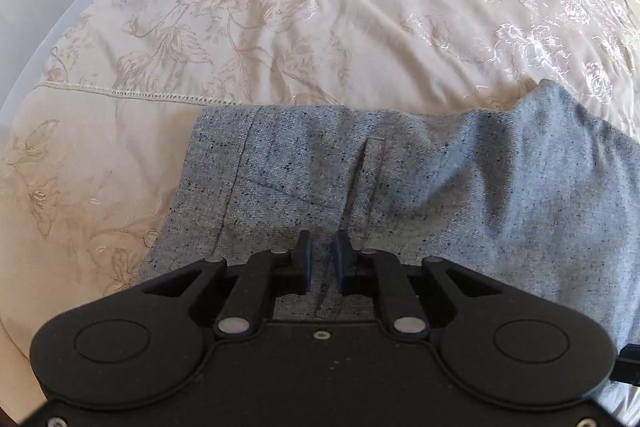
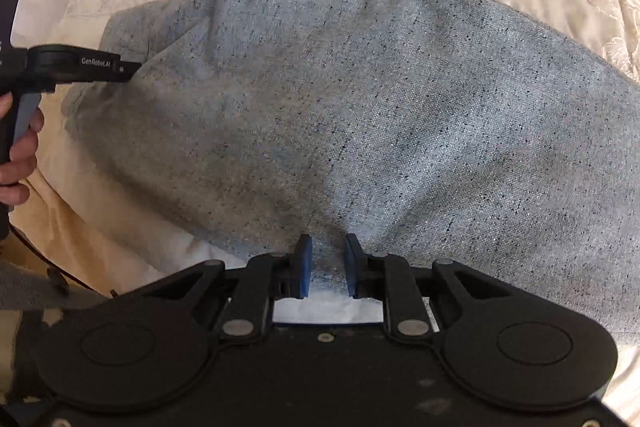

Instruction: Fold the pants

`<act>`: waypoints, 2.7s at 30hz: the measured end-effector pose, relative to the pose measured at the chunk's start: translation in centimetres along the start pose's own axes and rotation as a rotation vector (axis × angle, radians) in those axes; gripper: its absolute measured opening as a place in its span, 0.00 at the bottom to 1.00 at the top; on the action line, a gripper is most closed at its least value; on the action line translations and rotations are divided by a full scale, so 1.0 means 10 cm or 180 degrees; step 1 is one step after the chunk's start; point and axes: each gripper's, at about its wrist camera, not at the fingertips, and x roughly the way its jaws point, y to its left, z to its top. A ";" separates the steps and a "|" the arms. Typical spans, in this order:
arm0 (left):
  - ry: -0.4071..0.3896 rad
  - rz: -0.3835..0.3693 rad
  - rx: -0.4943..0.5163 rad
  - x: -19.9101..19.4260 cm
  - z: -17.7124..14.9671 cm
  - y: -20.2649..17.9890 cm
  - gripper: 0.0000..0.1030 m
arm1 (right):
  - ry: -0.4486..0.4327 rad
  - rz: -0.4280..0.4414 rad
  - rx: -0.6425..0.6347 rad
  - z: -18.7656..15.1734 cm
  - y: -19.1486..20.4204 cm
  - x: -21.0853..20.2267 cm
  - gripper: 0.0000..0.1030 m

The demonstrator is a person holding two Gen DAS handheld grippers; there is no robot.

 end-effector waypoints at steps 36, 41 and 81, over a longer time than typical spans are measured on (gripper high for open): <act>0.0082 -0.0164 0.0824 -0.53 -0.40 -3.28 0.21 | -0.0676 -0.1027 0.1757 -1.63 -4.23 -1.42 0.07; -0.0120 -0.0454 0.1169 -0.71 -0.28 -3.96 0.22 | -0.0807 -0.0890 0.1864 -1.72 -4.43 -1.60 0.08; 0.0220 -0.0368 0.1432 0.07 0.16 -5.05 0.23 | -0.0654 0.0097 0.1713 -1.43 -5.58 -1.45 0.36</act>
